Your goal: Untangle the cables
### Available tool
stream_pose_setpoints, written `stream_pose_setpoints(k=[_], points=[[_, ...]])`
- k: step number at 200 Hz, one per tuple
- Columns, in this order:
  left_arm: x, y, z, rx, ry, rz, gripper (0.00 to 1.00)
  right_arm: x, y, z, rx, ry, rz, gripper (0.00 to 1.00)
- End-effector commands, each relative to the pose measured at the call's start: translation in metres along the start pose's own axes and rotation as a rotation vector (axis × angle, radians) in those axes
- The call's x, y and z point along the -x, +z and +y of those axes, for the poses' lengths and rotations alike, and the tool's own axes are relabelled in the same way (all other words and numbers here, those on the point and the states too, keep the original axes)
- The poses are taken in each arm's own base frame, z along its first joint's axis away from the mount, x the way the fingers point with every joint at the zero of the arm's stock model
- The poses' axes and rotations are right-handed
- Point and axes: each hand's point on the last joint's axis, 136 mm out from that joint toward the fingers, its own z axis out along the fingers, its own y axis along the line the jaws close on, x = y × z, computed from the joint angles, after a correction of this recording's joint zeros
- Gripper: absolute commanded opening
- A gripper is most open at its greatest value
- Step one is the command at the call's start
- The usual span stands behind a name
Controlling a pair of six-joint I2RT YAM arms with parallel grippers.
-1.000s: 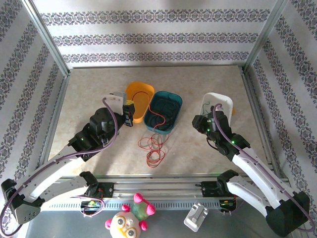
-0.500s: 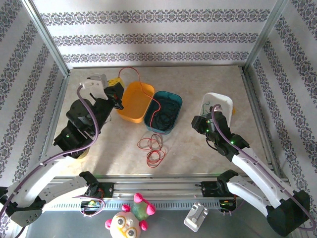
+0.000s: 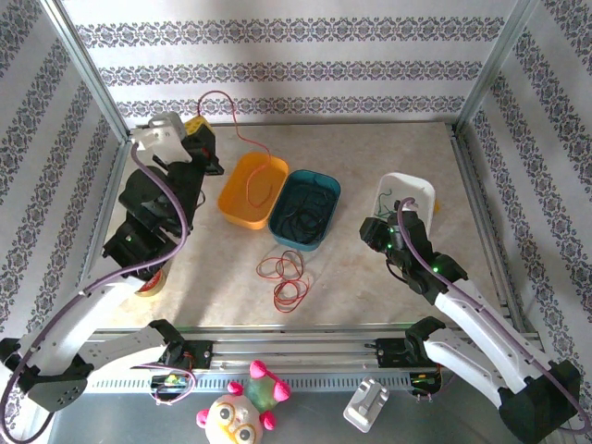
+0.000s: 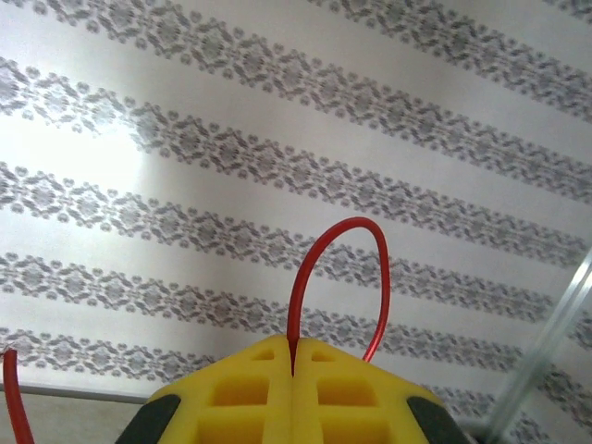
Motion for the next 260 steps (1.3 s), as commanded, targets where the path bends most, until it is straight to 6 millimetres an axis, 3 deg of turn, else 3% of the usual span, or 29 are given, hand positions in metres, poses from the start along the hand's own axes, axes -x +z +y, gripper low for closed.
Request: stream_pose_setpoints(k=[1, 33, 65, 78, 133, 163, 195, 229, 260], points=[[0.008, 0.015, 0.019, 0.101, 0.023, -0.014, 0.00, -0.002, -0.001, -0.005, -0.008, 0.005, -0.010, 0.46], [-0.021, 0.046, 0.040, 0.217, 0.065, 0.077, 0.00, -0.004, -0.006, -0.002, 0.013, -0.005, 0.000, 0.46], [-0.070, 0.071, 0.056, 0.253, 0.070, 0.196, 0.00, -0.008, -0.010, -0.005, 0.016, -0.010, 0.009, 0.46], [-0.098, 0.078, 0.060, 0.252, 0.068, 0.265, 0.00, -0.011, -0.012, -0.008, 0.016, -0.004, 0.015, 0.46], [-0.257, 0.084, 0.062, 0.162, -0.093, 0.678, 0.00, -0.019, -0.015, -0.008, 0.032, 0.009, 0.040, 0.46], [-0.314, 0.087, 0.071, 0.185, -0.122, 0.804, 0.00, -0.021, -0.017, -0.008, 0.035, -0.002, 0.052, 0.46], [-0.341, 0.090, 0.098, 0.298, -0.171, 0.826, 0.00, -0.024, -0.019, -0.007, 0.040, -0.013, 0.063, 0.46], [-0.354, 0.077, 0.133, 0.452, -0.219, 0.826, 0.00, -0.029, -0.018, -0.007, 0.044, -0.016, 0.080, 0.46], [-0.356, 0.065, 0.146, 0.490, -0.308, 0.804, 0.00, -0.032, -0.014, -0.004, 0.052, -0.029, 0.095, 0.46]])
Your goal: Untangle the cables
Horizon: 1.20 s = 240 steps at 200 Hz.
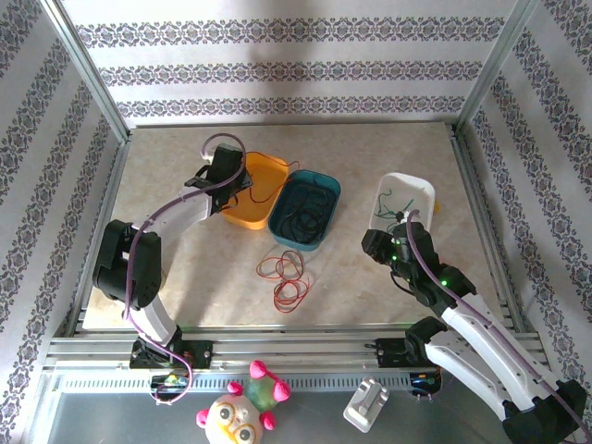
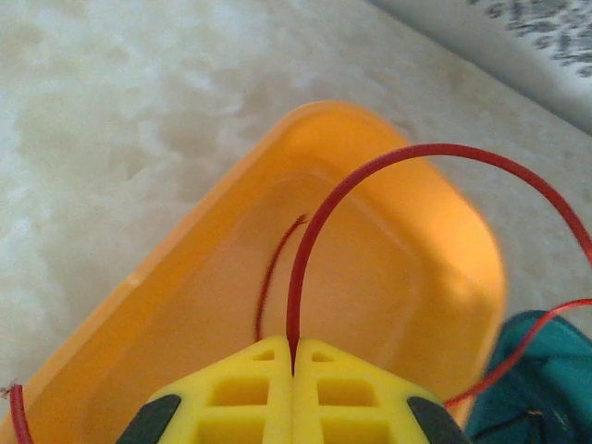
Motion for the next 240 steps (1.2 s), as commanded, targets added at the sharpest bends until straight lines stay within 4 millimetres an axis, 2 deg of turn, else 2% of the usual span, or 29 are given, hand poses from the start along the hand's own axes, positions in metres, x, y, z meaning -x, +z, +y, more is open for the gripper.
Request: stream_pose_setpoints(k=[1, 61, 84, 106, 141, 179, 202, 219, 240], points=[[0.000, -0.006, 0.021, 0.030, -0.112, -0.017, 0.00, -0.008, 0.003, 0.002, 0.007, -0.022, 0.034, 0.46], [0.030, -0.060, 0.060, 0.184, -0.159, -0.164, 0.00, -0.009, 0.010, 0.009, 0.014, -0.048, 0.056, 0.46], [0.036, -0.065, 0.057, 0.203, -0.106, -0.153, 0.00, -0.010, 0.012, 0.010, 0.018, -0.049, 0.063, 0.46], [0.031, -0.058, 0.047, 0.187, -0.091, -0.095, 0.00, -0.011, 0.013, 0.010, 0.016, -0.054, 0.069, 0.46], [0.018, -0.030, 0.018, 0.090, -0.100, 0.010, 0.00, -0.012, 0.012, 0.009, 0.012, -0.053, 0.071, 0.46], [0.005, -0.007, -0.039, -0.109, -0.050, 0.075, 0.00, -0.015, 0.009, 0.005, 0.006, -0.049, 0.074, 0.46], [-0.008, 0.002, -0.064, -0.154, 0.004, 0.102, 0.00, -0.020, 0.009, -0.001, -0.002, -0.034, 0.079, 0.46], [-0.019, 0.011, -0.071, -0.164, 0.000, 0.117, 0.00, -0.027, 0.011, -0.004, -0.005, -0.016, 0.095, 0.46], [-0.027, 0.025, -0.068, -0.149, -0.016, 0.123, 0.00, -0.033, 0.013, -0.005, -0.003, 0.000, 0.112, 0.46]])
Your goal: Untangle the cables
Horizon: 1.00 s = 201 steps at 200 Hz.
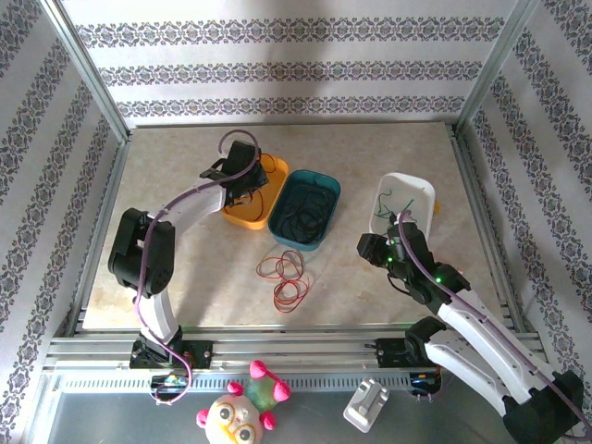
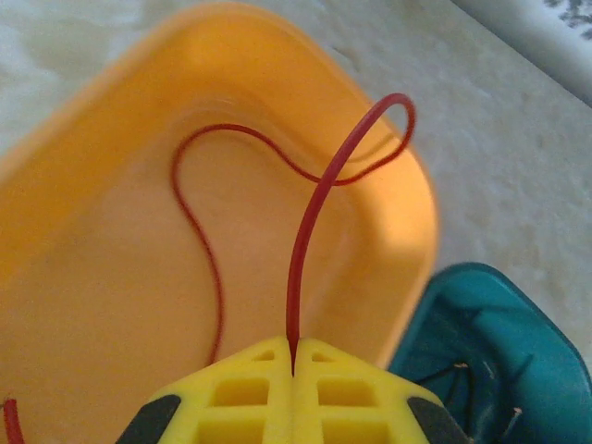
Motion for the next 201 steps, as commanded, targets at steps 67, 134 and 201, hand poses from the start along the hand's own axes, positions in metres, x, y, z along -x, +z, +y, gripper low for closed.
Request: stream_pose_setpoints(k=[67, 134, 201], points=[[0.020, -0.022, -0.014, 0.005, 0.128, -0.152, 0.77, -0.029, 0.008, 0.009, 0.013, -0.028, 0.086, 0.46], [-0.055, -0.091, -0.001, -0.028, 0.364, -0.142, 0.83, -0.071, 0.039, 0.040, 0.005, -0.208, 0.238, 0.47], [-0.169, -0.114, 0.030, -0.114, 0.667, 0.042, 0.84, -0.154, 0.075, 0.105, 0.091, -0.526, 0.524, 0.44]])
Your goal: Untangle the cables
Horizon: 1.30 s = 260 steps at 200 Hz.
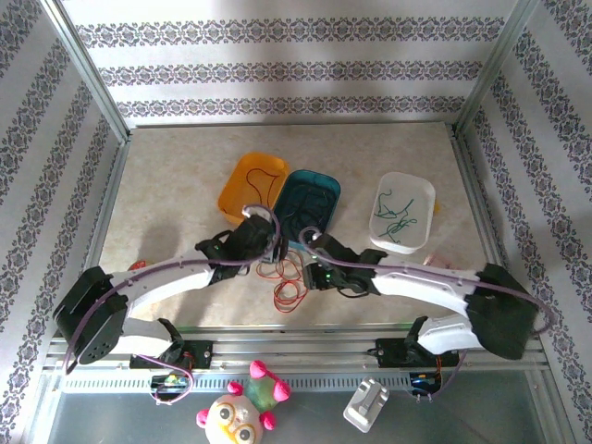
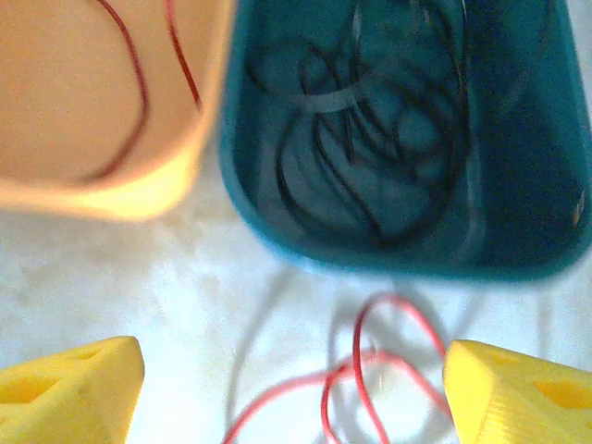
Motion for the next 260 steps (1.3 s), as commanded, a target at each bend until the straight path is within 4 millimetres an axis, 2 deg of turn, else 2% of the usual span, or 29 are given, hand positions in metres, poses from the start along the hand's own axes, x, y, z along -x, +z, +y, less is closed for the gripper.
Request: stream_pose_setpoints(k=[1, 38, 100, 113, 132, 148, 166, 194, 227, 260], points=[[-0.005, -0.012, 0.001, -0.017, 0.058, -0.016, 0.84, 0.006, 0.011, 0.029, 0.043, -0.105, 0.031, 0.44], [-0.019, -0.011, 0.001, -0.036, 0.041, 0.003, 0.84, 0.008, 0.026, 0.026, -0.018, -0.107, 0.067, 0.43], [-0.052, -0.001, -0.024, -0.151, 0.116, 0.101, 0.84, -0.003, 0.033, 0.012, -0.064, -0.096, 0.103, 0.41], [-0.057, 0.001, -0.026, -0.154, 0.131, 0.121, 0.84, -0.006, 0.036, 0.012, -0.060, -0.097, 0.116, 0.33], [-0.065, 0.005, -0.027, -0.153, 0.154, 0.146, 0.83, -0.006, 0.037, 0.010, -0.063, -0.094, 0.123, 0.10], [-0.070, 0.007, -0.028, -0.152, 0.164, 0.156, 0.83, -0.003, 0.031, 0.006, -0.073, -0.090, 0.097, 0.01], [-0.073, 0.009, -0.032, -0.165, 0.173, 0.160, 0.82, 0.002, 0.017, -0.001, -0.090, -0.069, 0.042, 0.00], [-0.081, 0.015, -0.036, -0.175, 0.189, 0.186, 0.79, 0.018, -0.019, -0.010, -0.085, -0.017, -0.090, 0.00], [-0.088, 0.022, -0.032, -0.154, 0.202, 0.208, 0.77, 0.044, -0.077, -0.027, -0.062, 0.065, -0.302, 0.00], [-0.089, 0.025, -0.029, -0.130, 0.203, 0.209, 0.76, 0.072, -0.149, -0.049, -0.001, 0.159, -0.555, 0.00]])
